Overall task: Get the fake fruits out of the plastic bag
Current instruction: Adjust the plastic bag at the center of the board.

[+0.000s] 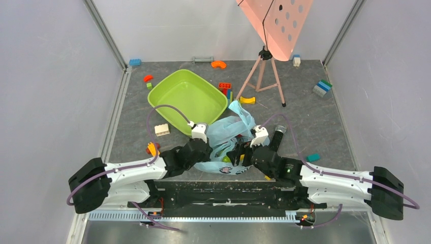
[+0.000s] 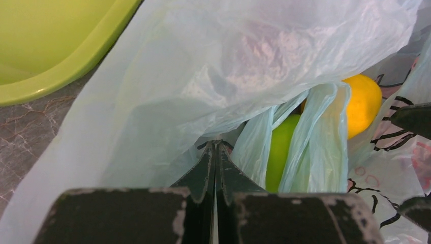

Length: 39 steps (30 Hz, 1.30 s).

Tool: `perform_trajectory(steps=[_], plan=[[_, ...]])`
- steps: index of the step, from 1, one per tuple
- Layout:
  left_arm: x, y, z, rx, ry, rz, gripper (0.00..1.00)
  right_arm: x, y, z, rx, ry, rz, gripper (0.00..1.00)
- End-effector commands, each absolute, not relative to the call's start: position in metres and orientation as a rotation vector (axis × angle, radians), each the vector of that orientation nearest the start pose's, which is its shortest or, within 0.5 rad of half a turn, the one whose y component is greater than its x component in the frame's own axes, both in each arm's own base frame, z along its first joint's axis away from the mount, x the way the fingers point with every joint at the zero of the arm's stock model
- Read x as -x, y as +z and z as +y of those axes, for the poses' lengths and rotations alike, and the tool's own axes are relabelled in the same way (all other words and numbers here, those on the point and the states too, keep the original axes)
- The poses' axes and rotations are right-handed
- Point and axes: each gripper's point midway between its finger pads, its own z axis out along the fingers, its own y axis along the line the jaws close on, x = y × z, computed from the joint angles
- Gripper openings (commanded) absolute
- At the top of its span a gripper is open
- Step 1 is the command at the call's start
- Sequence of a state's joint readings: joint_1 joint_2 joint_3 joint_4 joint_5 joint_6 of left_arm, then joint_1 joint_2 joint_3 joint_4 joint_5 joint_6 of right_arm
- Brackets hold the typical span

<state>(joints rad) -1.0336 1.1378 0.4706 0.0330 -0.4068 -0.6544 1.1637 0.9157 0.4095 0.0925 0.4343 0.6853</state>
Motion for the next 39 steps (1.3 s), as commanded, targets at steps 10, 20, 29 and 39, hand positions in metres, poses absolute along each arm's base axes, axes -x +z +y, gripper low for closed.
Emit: perform_trajectory(steps=[10, 20, 29, 39], plan=[[-0.194, 0.083, -0.254, -0.128, -0.655, 2.144, 0.02, -0.19, 0.126, 0.271, -0.089, 0.819, 2.03, 0.76], [-0.193, 0.085, -0.254, -0.137, -0.682, 2.123, 0.02, -0.197, 0.109, 0.288, -0.078, 0.885, 2.091, 0.62], [-0.191, 0.09, -0.256, -0.157, -0.712, 2.102, 0.02, -0.201, 0.108, 0.292, -0.048, 0.901, 2.05, 0.18], [-0.194, 0.117, -0.243, -0.093, -0.705, 2.05, 0.24, -0.192, 0.131, 0.301, 0.162, 0.968, 1.92, 0.0]])
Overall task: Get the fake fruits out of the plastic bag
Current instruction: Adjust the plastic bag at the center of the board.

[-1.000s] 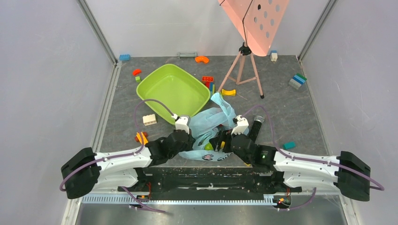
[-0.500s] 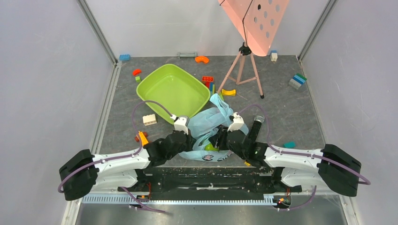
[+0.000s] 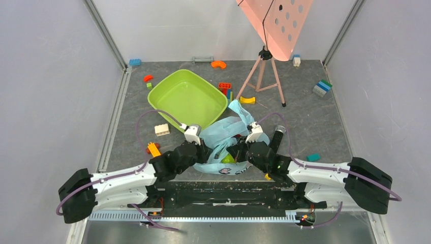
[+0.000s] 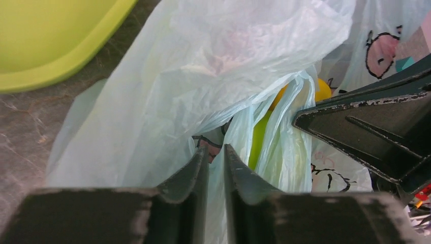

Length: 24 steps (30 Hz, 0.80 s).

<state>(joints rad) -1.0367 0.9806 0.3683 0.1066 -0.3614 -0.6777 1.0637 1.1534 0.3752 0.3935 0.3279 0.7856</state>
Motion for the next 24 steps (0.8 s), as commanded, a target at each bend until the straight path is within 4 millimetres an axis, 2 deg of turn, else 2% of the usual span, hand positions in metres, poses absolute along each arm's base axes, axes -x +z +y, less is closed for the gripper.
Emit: perform_trajectory(steps=[1, 4, 6, 13, 17, 20, 24], plan=[[-0.194, 0.124, -0.241, -0.082, -0.711, 2.037, 0.34, -0.189, 0.136, 0.303, 0.192, 0.979, 1.897, 0.0], [-0.196, 0.142, -0.234, -0.041, -0.72, 2.004, 0.57, -0.179, 0.146, 0.31, 0.308, 0.996, 1.839, 0.0], [-0.196, 0.152, -0.229, -0.017, -0.713, 1.994, 0.64, -0.169, 0.15, 0.316, 0.392, 1.023, 1.807, 0.0], [-0.199, 0.191, -0.221, 0.051, -0.728, 1.946, 0.68, -0.108, 0.17, 0.35, 0.731, 1.252, 1.615, 0.0], [-0.199, 0.206, -0.223, 0.046, -0.75, 1.932, 0.67, -0.078, 0.168, 0.364, 0.877, 1.345, 1.547, 0.0], [-0.196, 0.206, -0.23, 0.024, -0.775, 1.949, 0.62, -0.061, 0.16, 0.371, 0.959, 1.391, 1.517, 0.0], [-0.187, 0.198, -0.245, -0.015, -0.855, 1.985, 0.38, -0.059, 0.145, 0.371, 0.955, 1.394, 1.544, 0.0]])
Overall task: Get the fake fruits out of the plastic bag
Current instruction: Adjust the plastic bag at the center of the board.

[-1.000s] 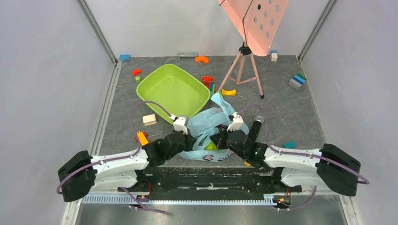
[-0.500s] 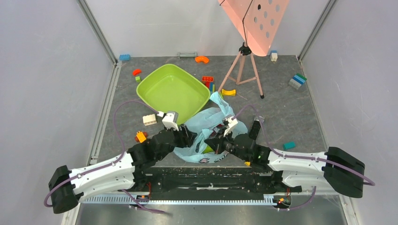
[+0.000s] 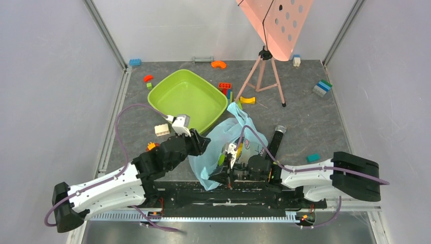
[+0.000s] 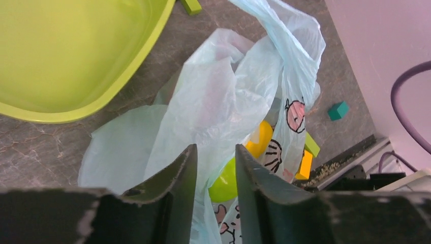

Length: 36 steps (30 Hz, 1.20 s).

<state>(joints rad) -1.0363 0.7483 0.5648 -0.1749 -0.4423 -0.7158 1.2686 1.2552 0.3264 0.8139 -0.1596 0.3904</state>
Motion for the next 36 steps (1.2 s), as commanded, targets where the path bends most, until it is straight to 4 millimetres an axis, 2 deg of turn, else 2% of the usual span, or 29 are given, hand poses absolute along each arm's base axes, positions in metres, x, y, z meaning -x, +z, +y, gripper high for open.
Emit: perform_trajectory(steps=[1, 5, 8, 12, 16, 22, 23, 25, 29, 33, 36], plan=[[-0.184, 0.195, -0.249, -0.029, -0.879, 1.997, 0.33, -0.062, 0.141, 0.369, 0.934, 1.384, 1.554, 0.0], [-0.175, 0.183, -0.262, -0.058, -0.953, 2.038, 0.12, -0.071, 0.132, 0.367, 0.871, 1.351, 1.592, 0.0], [-0.169, 0.177, -0.267, -0.072, -0.974, 2.063, 0.03, -0.075, 0.128, 0.37, 0.852, 1.34, 1.61, 0.0], [-0.157, 0.174, -0.271, -0.092, -1.001, 2.082, 0.02, -0.087, 0.124, 0.369, 0.783, 1.296, 1.647, 0.0], [-0.147, 0.159, -0.269, -0.058, -1.008, 2.132, 0.02, -0.099, 0.122, 0.368, 0.703, 1.256, 1.675, 0.0], [-0.147, 0.147, -0.254, 0.031, -0.961, 2.149, 0.02, -0.104, 0.118, 0.371, 0.648, 1.253, 1.708, 0.0], [-0.146, 0.147, -0.253, 0.034, -0.961, 2.149, 0.02, -0.104, 0.117, 0.373, 0.654, 1.251, 1.713, 0.03], [-0.146, 0.142, -0.252, 0.033, -0.949, 2.162, 0.02, -0.106, 0.114, 0.372, 0.658, 1.232, 1.727, 0.21], [-0.141, 0.13, -0.256, 0.007, -0.957, 2.192, 0.02, -0.109, 0.112, 0.367, 0.666, 1.185, 1.739, 0.47], [-0.137, 0.119, -0.263, -0.033, -0.96, 2.216, 0.02, -0.11, 0.112, 0.356, 0.686, 1.137, 1.75, 0.64], [-0.134, 0.114, -0.267, -0.061, -0.945, 2.227, 0.02, -0.105, 0.114, 0.349, 0.727, 1.126, 1.75, 0.7]])
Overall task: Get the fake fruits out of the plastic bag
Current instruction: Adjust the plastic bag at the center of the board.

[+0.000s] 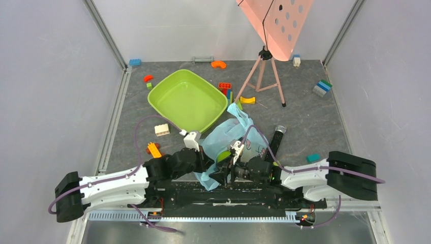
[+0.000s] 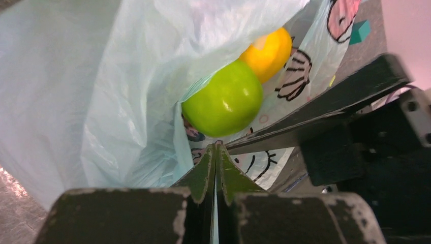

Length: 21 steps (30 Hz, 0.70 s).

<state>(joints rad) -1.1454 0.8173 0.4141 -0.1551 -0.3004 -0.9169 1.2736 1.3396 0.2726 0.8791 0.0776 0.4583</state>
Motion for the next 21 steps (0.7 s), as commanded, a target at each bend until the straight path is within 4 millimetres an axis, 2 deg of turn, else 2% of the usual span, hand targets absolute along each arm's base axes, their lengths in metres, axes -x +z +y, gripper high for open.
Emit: perform_trajectory(steps=[1, 5, 9, 12, 21], plan=[[-0.133, 0.112, -0.268, -0.073, -0.941, 2.231, 0.02, -0.104, 0.114, 0.346, 0.738, 1.118, 1.759, 0.72], [-0.129, 0.107, -0.271, -0.107, -0.924, 2.24, 0.02, -0.105, 0.125, 0.332, 0.713, 1.1, 1.745, 0.75], [-0.124, 0.102, -0.27, -0.126, -0.91, 2.242, 0.02, -0.129, 0.124, 0.31, 0.601, 0.923, 1.816, 0.74], [-0.121, 0.099, -0.27, -0.14, -0.897, 2.244, 0.02, -0.142, 0.118, 0.303, 0.587, 0.786, 1.882, 0.75], [-0.12, 0.085, -0.268, -0.178, -0.829, 2.259, 0.02, -0.161, 0.108, 0.305, 0.514, 0.616, 1.981, 0.84]])
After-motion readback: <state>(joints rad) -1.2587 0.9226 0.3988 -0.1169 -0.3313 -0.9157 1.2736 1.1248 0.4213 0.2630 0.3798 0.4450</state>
